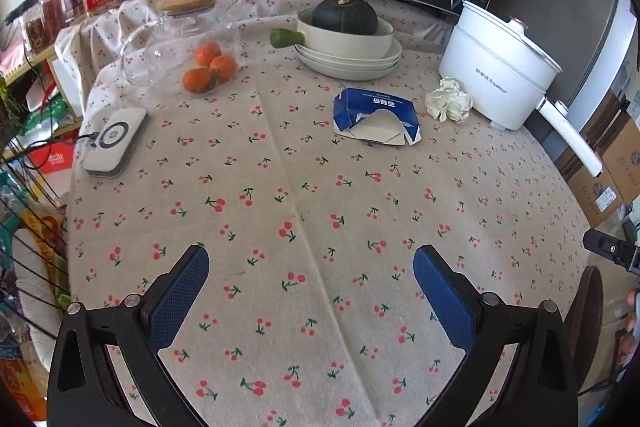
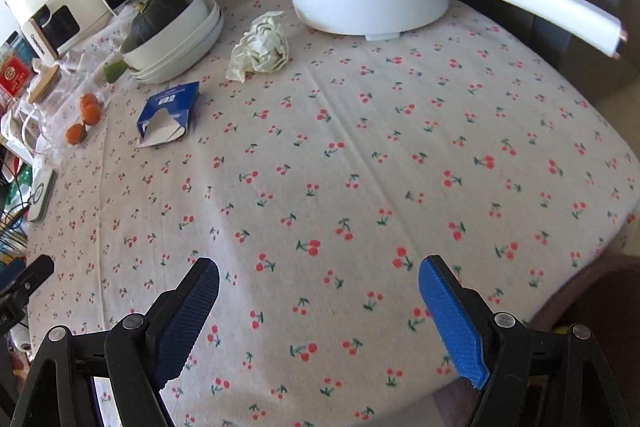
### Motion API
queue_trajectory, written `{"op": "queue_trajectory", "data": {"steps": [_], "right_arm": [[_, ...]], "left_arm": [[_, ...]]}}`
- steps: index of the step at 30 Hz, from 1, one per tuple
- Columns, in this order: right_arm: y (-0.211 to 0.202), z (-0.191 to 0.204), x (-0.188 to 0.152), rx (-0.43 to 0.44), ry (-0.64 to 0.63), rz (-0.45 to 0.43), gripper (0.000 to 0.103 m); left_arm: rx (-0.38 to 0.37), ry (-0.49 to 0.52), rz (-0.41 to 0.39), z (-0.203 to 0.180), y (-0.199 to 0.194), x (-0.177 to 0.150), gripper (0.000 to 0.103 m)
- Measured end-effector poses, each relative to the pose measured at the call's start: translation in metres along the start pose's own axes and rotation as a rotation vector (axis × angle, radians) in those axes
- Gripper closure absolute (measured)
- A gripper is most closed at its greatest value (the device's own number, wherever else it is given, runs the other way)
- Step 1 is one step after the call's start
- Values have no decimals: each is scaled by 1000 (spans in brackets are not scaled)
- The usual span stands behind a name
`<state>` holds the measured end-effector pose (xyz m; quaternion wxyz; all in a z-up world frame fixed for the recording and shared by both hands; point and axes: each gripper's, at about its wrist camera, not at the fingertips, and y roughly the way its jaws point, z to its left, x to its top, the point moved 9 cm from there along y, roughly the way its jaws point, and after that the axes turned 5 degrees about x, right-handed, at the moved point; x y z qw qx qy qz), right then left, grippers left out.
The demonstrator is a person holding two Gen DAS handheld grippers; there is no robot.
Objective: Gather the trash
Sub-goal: 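Grasp the blue biscuit box with the left tool while right grasps the crumpled paper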
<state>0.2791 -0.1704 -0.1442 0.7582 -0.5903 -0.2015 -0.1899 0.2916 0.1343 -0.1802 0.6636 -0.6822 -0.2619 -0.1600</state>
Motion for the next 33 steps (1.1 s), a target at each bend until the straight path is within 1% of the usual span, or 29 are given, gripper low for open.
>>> {"op": "queue_trajectory", "data": {"steps": [2,3,8,10,13,18,20,23,25,26,28,29,30,31,32,33], "right_arm": [[13,4,15,-9,-29,-7,17],[21,5,23,-6,-38,-10,17],[64,11,57,0,-82,-7,17],[81,12,69,-1,-98,-8,17],[103,15,85,6,-129,-16,17],[138,24,108,19,-179,-26,17],[150,28,119,19,-194,-33,17],[164,33,137,27,-201,-55,17],[174,36,147,33,-199,-58,18],[179,37,151,28,-204,-59,19],[187,41,157,21,-221,-66,25],[190,43,159,22,-230,-69,30],[192,45,160,23,-238,-70,39],[194,47,160,26,-244,-68,43],[196,48,158,33,-249,-65,53],[196,49,155,36,-253,-54,66]], "left_arm": [[-2,-4,36,-2,22,11,0],[2,0,39,-4,32,18,0],[22,56,-13,-22,72,52,3],[15,85,-18,-31,88,63,13],[-14,102,-9,-40,113,79,23],[-89,109,5,-56,138,96,28],[-92,134,5,-62,144,100,31],[-108,171,-3,-69,149,106,39],[-115,201,2,-73,152,110,50],[-113,215,5,-73,153,111,53],[-113,234,6,-74,155,114,63],[-112,238,5,-73,157,115,67],[-108,242,0,-73,157,115,71],[-109,241,-5,-72,157,115,75],[-109,237,-11,-71,157,115,77],[-112,229,-15,-68,155,113,79]]}}
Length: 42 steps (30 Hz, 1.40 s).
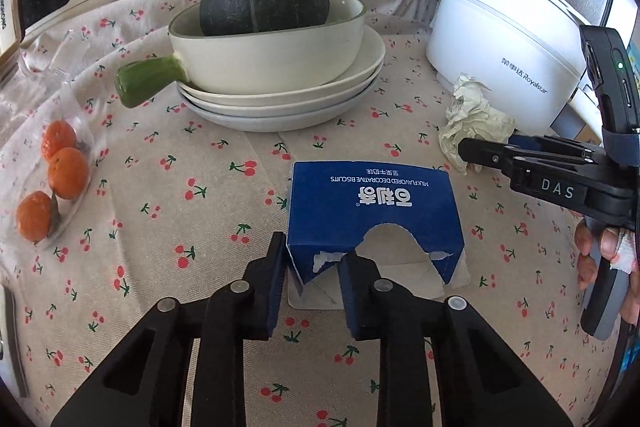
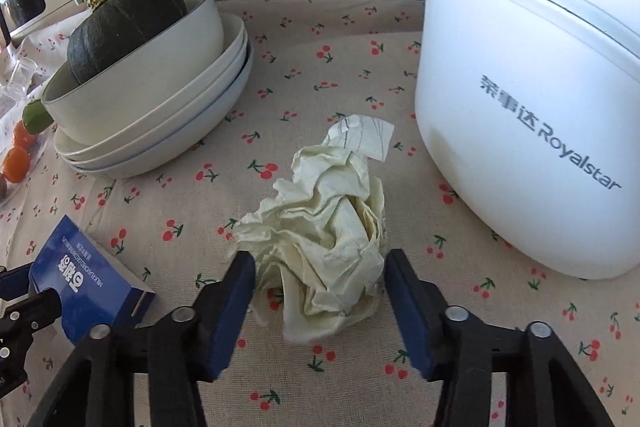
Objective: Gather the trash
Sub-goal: 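Grasp the blue biscuit box with the left tool while right grasps the crumpled paper, then carry the biscuit box and crumpled paper over the brown bin with both tools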
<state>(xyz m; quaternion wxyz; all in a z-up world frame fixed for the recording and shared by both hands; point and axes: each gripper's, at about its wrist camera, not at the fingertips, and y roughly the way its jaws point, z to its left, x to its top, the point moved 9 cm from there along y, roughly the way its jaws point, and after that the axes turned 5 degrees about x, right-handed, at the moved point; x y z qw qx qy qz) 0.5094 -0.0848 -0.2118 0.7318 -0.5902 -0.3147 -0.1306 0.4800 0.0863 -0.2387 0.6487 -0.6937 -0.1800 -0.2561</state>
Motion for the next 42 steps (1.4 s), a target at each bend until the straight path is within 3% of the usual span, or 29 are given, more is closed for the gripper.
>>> {"op": "queue_trajectory", "data": {"steps": [3,14,27,42], "right_arm": [[-9,2,-6,2,-6,15,73],[-100,16,-59,6,-26,39,74],[-190,40,-141,24,-8,37,74],[-257,36,-212,32,68,36,74]], "left_arm": [[0,-28,-4,3,-11,-10,80],[-3,-90,-12,-7,-96,-50,80],[-19,-83,-13,-35,-189,-123,80],[-37,-37,-27,-84,-251,-175,80]]}}
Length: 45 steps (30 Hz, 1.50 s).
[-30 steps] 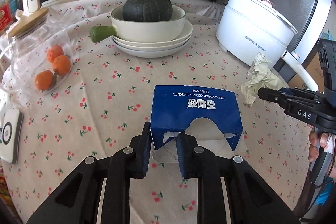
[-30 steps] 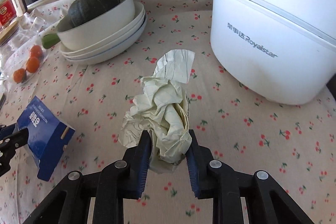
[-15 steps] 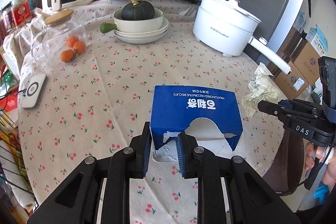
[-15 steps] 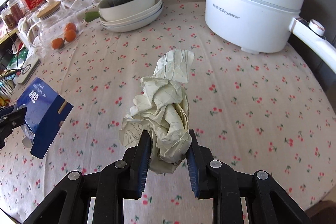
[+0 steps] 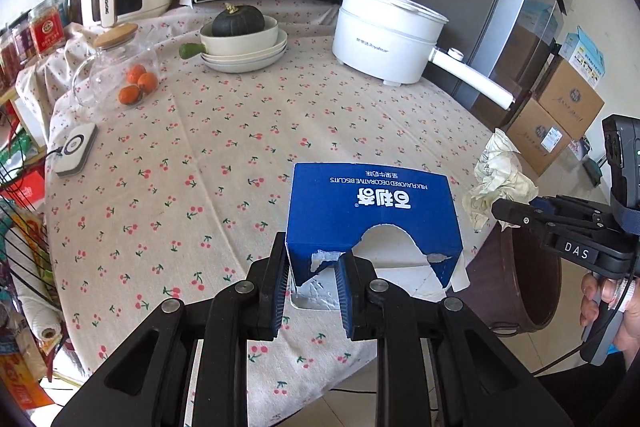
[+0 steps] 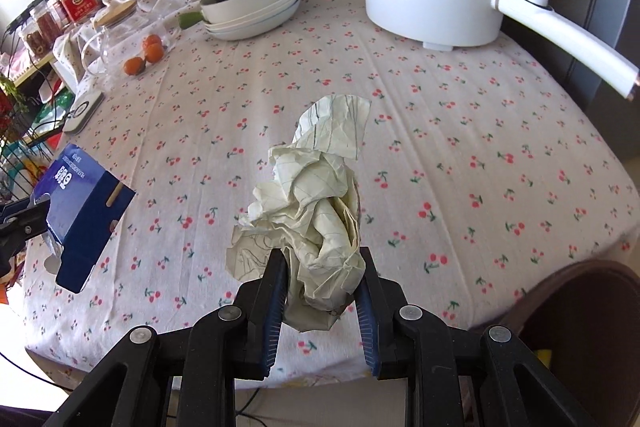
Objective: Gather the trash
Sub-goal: 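Carry the biscuit box and crumpled paper over the brown bin with both tools, then open the left tool to drop the box while right drops the paper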
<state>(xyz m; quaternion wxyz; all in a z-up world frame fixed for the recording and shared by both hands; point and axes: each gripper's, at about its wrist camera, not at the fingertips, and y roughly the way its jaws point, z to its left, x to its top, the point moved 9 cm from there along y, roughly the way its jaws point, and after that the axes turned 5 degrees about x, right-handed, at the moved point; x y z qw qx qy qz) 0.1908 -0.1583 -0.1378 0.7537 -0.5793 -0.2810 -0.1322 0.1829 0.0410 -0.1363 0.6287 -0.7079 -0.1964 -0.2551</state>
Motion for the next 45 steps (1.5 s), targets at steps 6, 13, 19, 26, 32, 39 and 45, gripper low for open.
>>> {"op": "queue_trajectory", "data": {"steps": [6,13,19,26,32,39,45], "right_arm": [[-22,-15,-20,-2,64,5,73],[-51,-48,-40,-52,59,-11,73],[-76,-92,-63,-89,110,-17,72],[-91,-144,-93,-135,192,3,72],[-106,-182,-114,-172,243,6,71],[-120,-217,-138,-204,304,20,71],[-129,-231,-147,-214,334,14,71]], "left_arm": [[1,44,-6,-20,-8,-10,80],[-41,136,1,-68,-7,-17,80],[-96,207,7,-125,-2,-21,80],[-154,291,26,-193,14,-28,80],[-197,347,47,-243,29,-38,80],[-229,423,43,-283,43,-52,80],[-239,452,20,-299,48,-55,77]]}}
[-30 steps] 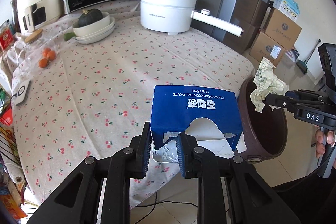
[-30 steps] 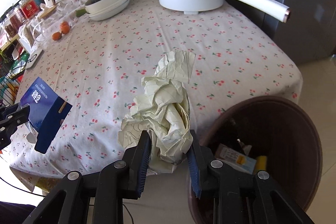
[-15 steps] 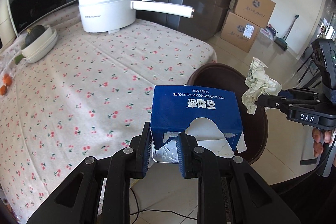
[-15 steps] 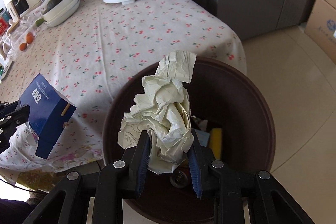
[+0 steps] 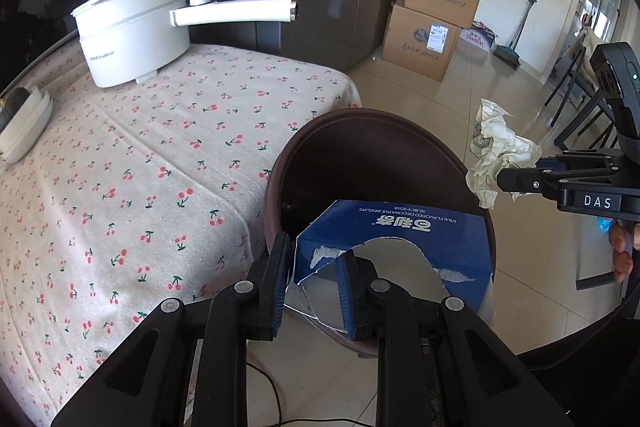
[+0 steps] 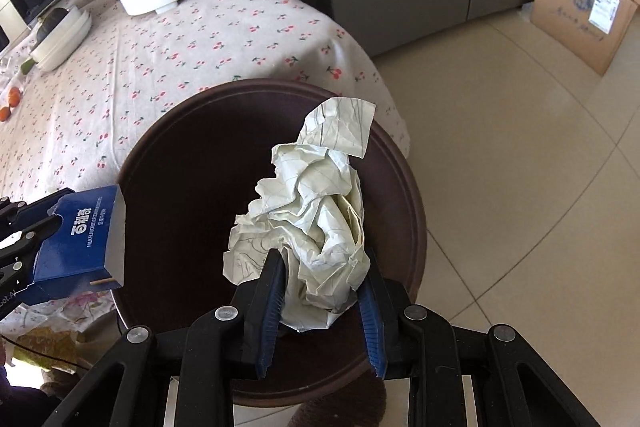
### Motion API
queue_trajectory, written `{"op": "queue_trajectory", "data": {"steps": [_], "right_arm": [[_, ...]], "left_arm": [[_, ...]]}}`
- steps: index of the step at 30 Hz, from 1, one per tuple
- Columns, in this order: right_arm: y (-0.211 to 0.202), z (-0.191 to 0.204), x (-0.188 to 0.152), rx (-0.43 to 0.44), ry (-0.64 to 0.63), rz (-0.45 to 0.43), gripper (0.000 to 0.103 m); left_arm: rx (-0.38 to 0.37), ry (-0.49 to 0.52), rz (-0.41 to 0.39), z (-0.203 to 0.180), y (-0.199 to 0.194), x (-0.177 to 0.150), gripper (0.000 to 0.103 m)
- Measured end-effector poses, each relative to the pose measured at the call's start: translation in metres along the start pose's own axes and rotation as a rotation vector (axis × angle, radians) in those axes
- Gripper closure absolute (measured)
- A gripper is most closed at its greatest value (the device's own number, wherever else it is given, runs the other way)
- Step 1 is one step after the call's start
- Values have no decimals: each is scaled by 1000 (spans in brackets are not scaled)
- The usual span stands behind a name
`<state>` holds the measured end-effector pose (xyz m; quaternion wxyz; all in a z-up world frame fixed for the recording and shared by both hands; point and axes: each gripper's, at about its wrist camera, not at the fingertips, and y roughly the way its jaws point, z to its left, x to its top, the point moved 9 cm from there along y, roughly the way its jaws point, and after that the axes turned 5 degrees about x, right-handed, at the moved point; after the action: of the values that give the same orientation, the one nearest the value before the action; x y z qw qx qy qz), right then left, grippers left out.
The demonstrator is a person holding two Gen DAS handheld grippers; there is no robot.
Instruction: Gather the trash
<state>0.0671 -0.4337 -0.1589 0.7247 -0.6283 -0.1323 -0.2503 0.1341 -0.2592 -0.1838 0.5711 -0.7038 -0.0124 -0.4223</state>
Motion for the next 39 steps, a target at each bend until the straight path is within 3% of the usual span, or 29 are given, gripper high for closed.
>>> {"op": "queue_trajectory", "data": {"steps": [2,4,10,19,20,21,23,27,36,39], "right_arm": [[1,0,1,0,1,2,71],[2,0,0,-1,0,5,71],[5,4,1,-3,-7,8,71],[9,11,2,-4,-19,21,67],[9,12,2,-9,-17,21,64],[9,12,3,-12,-16,18,53],[6,14,6,-19,-14,4,41],[4,18,9,-18,-10,-9,32],[-2,33,9,-39,-28,-33,26],[-5,44,7,-39,-50,-46,23]], "left_arm": [[12,5,1,0,1,1,65],[33,5,-11,2,0,2,39],[78,-24,-34,16,-10,7,23],[133,-90,-25,44,-16,5,12],[137,-94,-26,46,-17,4,11],[140,-98,-27,48,-18,4,10],[147,-103,-30,52,-21,3,9],[160,-109,-30,59,-25,1,8],[204,-129,-43,79,-49,-11,6],[264,-142,-43,93,-62,-20,4]]}}
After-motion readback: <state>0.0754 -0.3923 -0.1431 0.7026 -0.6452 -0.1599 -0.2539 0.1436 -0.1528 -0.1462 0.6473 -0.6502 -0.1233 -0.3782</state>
